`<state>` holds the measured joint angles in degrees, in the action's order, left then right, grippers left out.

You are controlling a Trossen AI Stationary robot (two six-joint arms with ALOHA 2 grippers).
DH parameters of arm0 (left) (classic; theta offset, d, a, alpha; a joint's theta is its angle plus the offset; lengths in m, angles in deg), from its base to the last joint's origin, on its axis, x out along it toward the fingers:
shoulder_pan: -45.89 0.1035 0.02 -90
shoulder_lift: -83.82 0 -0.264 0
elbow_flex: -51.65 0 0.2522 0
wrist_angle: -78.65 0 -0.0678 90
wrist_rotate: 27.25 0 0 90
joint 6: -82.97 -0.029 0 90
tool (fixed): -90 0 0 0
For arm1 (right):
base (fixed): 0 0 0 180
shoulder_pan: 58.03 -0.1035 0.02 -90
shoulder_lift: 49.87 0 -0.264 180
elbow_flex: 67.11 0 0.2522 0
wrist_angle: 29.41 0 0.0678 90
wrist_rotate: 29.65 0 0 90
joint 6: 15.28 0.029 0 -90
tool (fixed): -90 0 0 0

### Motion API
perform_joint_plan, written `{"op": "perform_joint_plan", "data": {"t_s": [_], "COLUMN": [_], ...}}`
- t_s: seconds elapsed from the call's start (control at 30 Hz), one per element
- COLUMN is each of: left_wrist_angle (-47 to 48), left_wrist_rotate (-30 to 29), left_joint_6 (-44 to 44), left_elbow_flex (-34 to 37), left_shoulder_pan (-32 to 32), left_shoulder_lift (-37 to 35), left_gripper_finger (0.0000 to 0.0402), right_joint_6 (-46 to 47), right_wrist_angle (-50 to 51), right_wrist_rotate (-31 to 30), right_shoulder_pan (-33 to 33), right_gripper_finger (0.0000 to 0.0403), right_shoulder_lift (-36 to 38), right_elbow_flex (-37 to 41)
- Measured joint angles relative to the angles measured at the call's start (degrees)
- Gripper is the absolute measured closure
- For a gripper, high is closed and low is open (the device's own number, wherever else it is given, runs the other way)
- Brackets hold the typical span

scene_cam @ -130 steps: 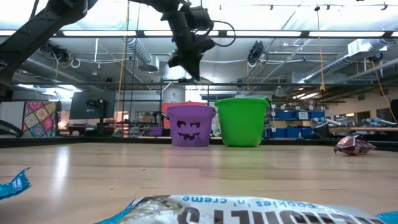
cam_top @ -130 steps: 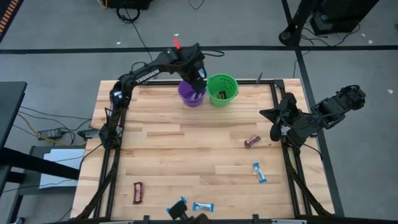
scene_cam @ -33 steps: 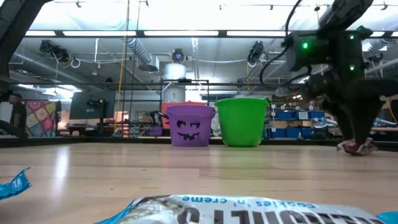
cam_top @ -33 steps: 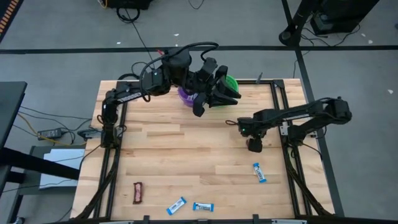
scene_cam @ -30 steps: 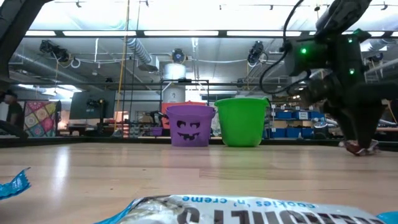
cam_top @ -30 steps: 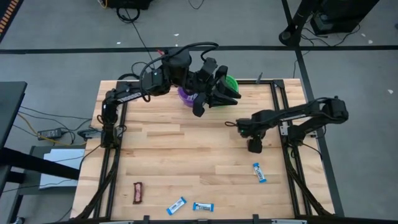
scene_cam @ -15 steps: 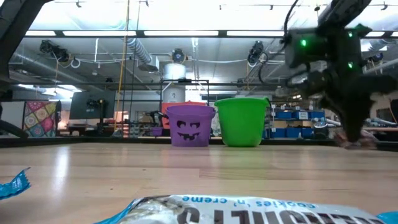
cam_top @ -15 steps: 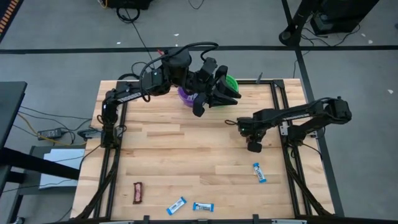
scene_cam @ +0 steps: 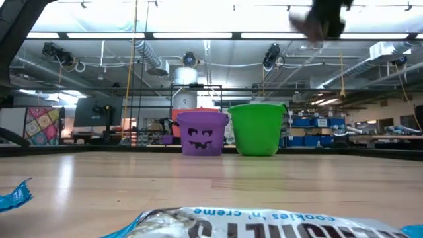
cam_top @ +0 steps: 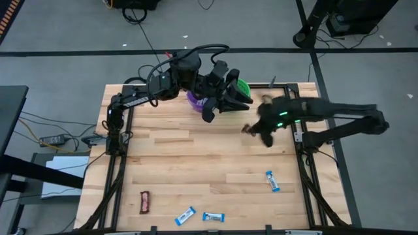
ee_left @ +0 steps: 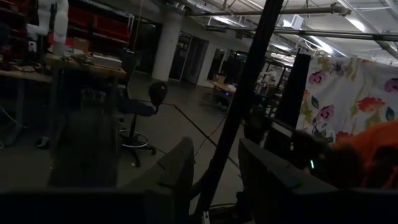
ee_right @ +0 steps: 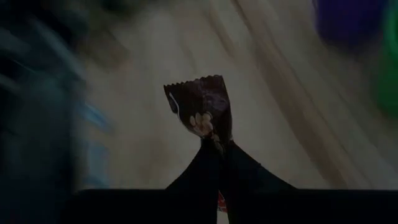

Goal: Sort candy by brand, put in halloween buckets
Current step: Put the brown chocolate bar into the green bucket

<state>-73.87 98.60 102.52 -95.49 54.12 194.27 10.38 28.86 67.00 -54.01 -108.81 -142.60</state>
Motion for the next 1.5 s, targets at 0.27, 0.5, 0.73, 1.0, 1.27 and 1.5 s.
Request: {"op": "perform_joint_plan", "data": {"t_s": [0.27, 0.5, 0.73, 1.0, 1.27, 1.5], "left_wrist_angle": [0.14, 1.66, 1.79, 3.15, 2.95, 2.99], "left_wrist_rotate": [1.93, 1.95, 1.95, 1.49, 1.14, 1.09], "left_joint_6": [-2.02, -4.63, -5.84, -5.71, -3.99, -3.89], "left_elbow_flex": [0.00, 0.00, 0.00, 0.00, 0.00, 0.00], "left_shoulder_pan": [0.07, 0.09, 0.46, 2.17, 4.14, 4.50], "left_shoulder_lift": [0.00, 0.02, 0.02, 0.04, 0.04, 0.04], "left_gripper_finger": [0.0270, 0.0270, 0.0270, 0.0270, 0.0270, 0.0270], "right_joint_6": [-3.39, -5.42, -6.19, -17.58, -17.39, -1.11], "right_wrist_angle": [-27.11, -40.82, -72.27, -95.97, -116.48, -89.69], "right_wrist_rotate": [9.78, 21.19, 33.26, 33.13, 7.19, -25.09], "right_shoulder_pan": [-6.42, -11.89, -15.16, -19.43, -17.86, -14.13], "right_gripper_finger": [0.0391, 0.0391, 0.0391, 0.0391, 0.0391, 0.0391], "right_shoulder_lift": [20.60, 31.53, 33.66, 31.46, 31.76, 30.23], "right_elbow_flex": [-1.50, 5.09, 20.70, 41.79, 60.10, 56.34]}}
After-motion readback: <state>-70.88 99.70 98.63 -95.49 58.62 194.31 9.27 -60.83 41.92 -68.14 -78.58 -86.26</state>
